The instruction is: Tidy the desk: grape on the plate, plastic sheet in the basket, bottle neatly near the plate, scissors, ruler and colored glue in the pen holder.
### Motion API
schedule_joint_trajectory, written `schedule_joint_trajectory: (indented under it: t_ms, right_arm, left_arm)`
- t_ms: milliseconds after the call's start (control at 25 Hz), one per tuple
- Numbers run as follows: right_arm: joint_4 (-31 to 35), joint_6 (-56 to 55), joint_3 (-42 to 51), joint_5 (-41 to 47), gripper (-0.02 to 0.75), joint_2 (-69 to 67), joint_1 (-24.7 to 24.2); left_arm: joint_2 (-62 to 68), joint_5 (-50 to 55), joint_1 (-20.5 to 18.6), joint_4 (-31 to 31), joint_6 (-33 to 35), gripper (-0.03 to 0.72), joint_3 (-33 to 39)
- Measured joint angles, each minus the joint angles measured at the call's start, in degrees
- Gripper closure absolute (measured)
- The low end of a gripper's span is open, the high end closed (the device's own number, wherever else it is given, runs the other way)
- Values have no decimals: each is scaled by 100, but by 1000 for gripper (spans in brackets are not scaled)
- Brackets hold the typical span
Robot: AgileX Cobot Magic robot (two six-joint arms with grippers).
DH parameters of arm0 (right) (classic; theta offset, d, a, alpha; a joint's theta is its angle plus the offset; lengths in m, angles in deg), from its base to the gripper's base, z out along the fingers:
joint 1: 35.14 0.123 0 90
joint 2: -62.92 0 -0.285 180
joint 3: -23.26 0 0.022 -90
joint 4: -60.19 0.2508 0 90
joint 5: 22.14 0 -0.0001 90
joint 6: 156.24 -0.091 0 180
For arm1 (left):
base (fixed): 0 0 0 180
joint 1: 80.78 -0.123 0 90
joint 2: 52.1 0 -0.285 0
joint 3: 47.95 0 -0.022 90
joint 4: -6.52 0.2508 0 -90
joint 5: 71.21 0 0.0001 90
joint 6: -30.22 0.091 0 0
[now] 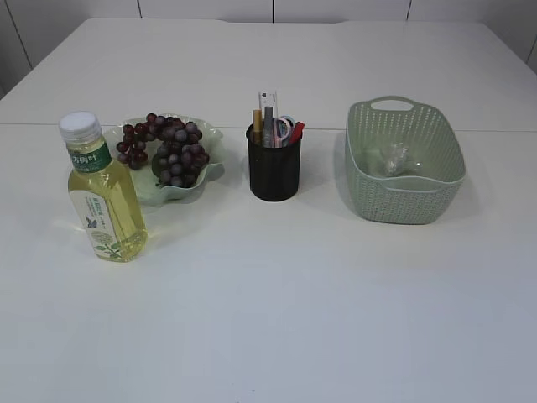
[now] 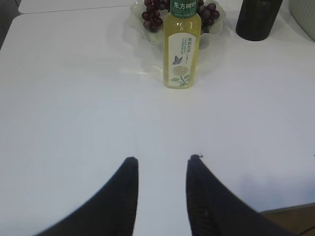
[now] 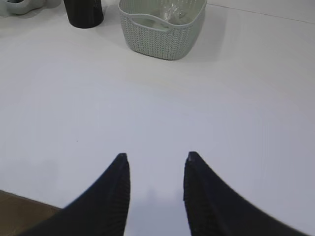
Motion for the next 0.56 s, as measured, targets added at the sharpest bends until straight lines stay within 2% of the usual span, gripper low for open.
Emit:
schedule_joint_trajectory:
  t_ms: [560]
  right_arm:
    - [0,-10,0,-4,433,0,0]
  left_arm:
    - [0,0,0,-13,0,446,0]
